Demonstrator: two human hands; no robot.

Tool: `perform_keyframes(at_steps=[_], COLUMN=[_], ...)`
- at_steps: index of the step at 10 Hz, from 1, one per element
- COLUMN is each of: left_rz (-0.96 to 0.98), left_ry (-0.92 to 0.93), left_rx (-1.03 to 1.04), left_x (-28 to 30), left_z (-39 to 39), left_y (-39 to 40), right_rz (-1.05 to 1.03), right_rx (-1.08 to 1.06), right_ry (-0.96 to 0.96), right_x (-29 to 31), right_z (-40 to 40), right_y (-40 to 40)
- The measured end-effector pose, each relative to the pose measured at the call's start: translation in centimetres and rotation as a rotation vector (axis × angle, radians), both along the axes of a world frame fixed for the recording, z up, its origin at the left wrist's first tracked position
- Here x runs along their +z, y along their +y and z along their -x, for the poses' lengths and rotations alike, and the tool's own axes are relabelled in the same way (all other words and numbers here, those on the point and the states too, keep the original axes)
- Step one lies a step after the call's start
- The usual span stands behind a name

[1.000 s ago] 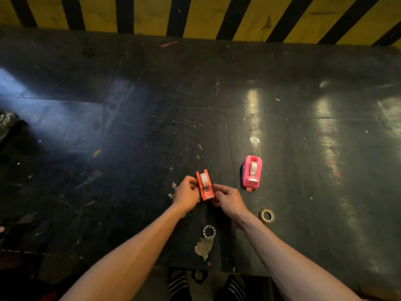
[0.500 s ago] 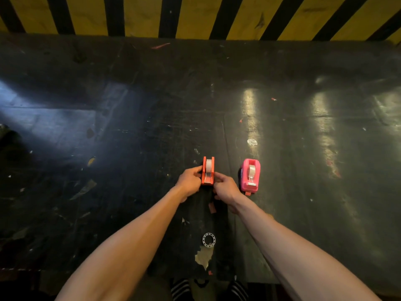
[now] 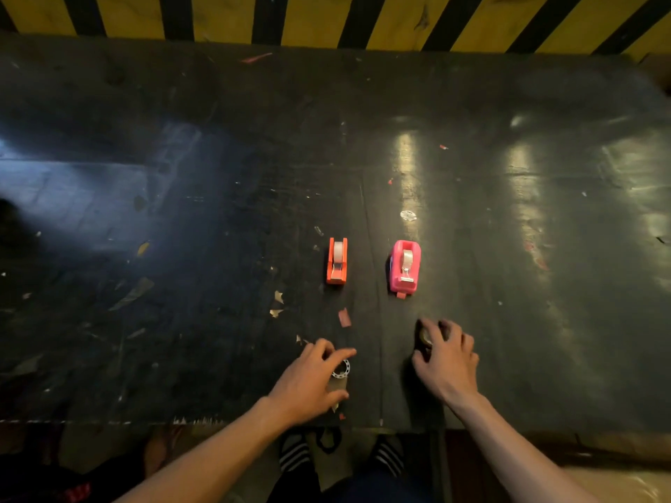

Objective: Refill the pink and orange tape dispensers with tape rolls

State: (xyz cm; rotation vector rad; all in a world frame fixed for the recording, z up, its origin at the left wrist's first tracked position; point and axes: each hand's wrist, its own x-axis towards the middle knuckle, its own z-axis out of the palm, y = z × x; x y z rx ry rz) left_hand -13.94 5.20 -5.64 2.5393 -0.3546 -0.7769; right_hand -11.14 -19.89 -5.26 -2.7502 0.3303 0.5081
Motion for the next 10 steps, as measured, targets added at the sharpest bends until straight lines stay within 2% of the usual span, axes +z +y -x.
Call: perform_keyframes(at_steps=[1,2,4,5,7,9,10], left_rz=[0.033,0.046,-0.015,-0.034,0.013,-0.032,0.028], left_ry=[-0.065,-0.082,-0.149,-0.121,-0.168,-0.139,-0.123], left_rx=[0.03,0.16,0.594,0.73,0.792,0.698,0.709], left_x=[-0.5,-0.7,-0.2,-0.5,-0.9,-0.6,0.1], left_z=[0.2,-0.9,-5.4,-7.7,-11.0,-12.6,-11.7], left_y=[0.0,2.0,10.4,13.7,14.7,13.2,12.3], right_rz=[-0.107,-0.2,-0.318,-0.305,-0.305,-0.373,-0.406], right_rx=[0.032,0.136,0.455,0.498,0.332,0.3,0.307], right_ry=[-0.091,-0.101,0.054,0.105,0.131,0.214,0.195], right_x=[-0.9,-0.4,1.5,2.7,2.0,2.5,3.3], right_z=[1.1,0.6,-3.7,-6.7,-11.3,-12.0,-10.7], right_y=[0.9,4.4,15.9,20.4,23.5,22.8,21.3])
